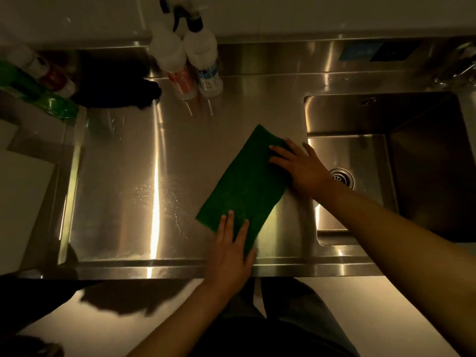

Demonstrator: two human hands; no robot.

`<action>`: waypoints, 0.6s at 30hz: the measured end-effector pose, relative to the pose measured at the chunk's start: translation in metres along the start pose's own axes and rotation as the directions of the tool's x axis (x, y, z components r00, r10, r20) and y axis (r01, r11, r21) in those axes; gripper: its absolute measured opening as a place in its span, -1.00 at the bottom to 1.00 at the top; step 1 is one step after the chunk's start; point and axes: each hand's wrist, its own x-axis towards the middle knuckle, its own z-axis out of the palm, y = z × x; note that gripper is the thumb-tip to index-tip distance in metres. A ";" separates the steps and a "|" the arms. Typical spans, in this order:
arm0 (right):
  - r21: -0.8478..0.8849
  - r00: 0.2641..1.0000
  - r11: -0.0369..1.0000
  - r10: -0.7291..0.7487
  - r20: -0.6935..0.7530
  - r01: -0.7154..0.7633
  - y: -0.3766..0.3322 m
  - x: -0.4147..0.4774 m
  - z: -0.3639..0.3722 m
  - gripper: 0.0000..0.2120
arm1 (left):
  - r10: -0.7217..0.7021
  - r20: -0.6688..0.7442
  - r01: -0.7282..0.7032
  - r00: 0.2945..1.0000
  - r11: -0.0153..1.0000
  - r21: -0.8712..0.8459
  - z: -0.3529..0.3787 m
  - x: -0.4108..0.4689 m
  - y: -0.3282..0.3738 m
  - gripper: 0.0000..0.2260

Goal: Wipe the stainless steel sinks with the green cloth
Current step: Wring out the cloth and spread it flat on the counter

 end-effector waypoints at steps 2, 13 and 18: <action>0.004 1.000 1.000 0.019 -0.004 -0.019 -0.011 0.012 -0.002 -0.45 | -0.006 0.048 0.007 0.999 1.000 -0.003 0.005 -0.004 0.016 -0.35; 0.261 0.990 0.955 0.143 -0.002 -0.138 -0.142 -0.064 0.060 -0.35 | 0.364 -0.030 -0.346 0.931 0.904 0.252 -0.055 0.040 -0.092 -0.56; 0.189 0.976 0.957 0.214 0.048 -0.219 -0.154 -0.063 0.074 -0.20 | 0.384 0.006 -0.363 0.923 0.868 0.338 -0.051 0.038 -0.104 -0.57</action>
